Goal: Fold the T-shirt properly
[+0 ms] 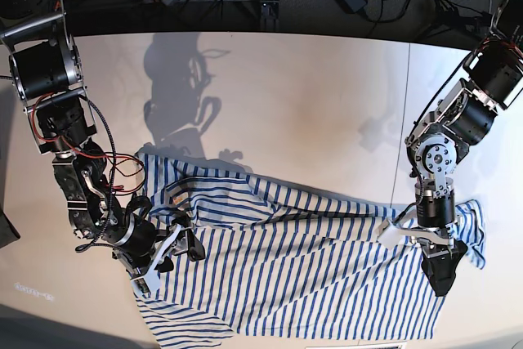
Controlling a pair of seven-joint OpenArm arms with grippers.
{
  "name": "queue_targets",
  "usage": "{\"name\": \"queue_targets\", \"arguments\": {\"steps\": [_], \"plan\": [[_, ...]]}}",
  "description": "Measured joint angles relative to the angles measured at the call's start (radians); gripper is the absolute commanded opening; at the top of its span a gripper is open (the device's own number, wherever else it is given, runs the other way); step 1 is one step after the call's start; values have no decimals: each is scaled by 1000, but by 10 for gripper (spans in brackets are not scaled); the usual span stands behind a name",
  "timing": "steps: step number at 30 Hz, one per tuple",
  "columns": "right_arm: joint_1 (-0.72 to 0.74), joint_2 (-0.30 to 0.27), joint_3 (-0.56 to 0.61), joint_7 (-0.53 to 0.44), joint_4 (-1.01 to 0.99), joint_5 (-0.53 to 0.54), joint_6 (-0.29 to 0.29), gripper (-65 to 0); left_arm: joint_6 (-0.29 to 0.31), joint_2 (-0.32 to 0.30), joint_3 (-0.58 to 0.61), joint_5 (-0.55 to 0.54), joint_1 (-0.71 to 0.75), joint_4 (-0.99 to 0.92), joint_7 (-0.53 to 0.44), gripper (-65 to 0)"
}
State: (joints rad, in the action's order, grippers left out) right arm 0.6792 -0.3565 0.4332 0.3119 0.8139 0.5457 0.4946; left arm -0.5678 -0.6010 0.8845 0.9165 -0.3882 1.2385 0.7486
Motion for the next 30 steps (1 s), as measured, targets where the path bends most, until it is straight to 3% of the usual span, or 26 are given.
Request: {"name": "queue_targets", "arguments": {"steps": [4,8,12,14,16,19,20,23,26,30], "plan": [[0,2,0,0,0,0,0,-205,-29,0,-24,-119,-6,0,4,-285],[0,2,0,0,0,0,0,-205,-19,0,-106,-362,-8,0,-60,-311],[0,2,0,0,0,1,0,-205,26,1,-243,-505,-8,-1,-129,-526],[0,2,0,0,0,0,0,-208,31,0,-315,-555,-8,-1,-164,-597],[0,2,0,0,0,0,0,-305,107,0,-383,-646,-11,-2,-189,-650],[0,2,0,0,0,1,0,-612,288,-1,-450,-855,-12,-11,-206,-650],[0,2,0,1,0,1,0,-650,344,1,-465,-915,-11,-20,-211,-650],[0,2,0,5,0,0,0,-650,548,3,-497,-1072,-8,-40,-241,-650],[0,2,-1,27,0,0,0,-650,580,5,-526,-1195,-9,-67,-239,-650],[-1,2,-1,58,0,0,0,-650,664,5,-549,-1277,-11,-140,-233,-650]]}}
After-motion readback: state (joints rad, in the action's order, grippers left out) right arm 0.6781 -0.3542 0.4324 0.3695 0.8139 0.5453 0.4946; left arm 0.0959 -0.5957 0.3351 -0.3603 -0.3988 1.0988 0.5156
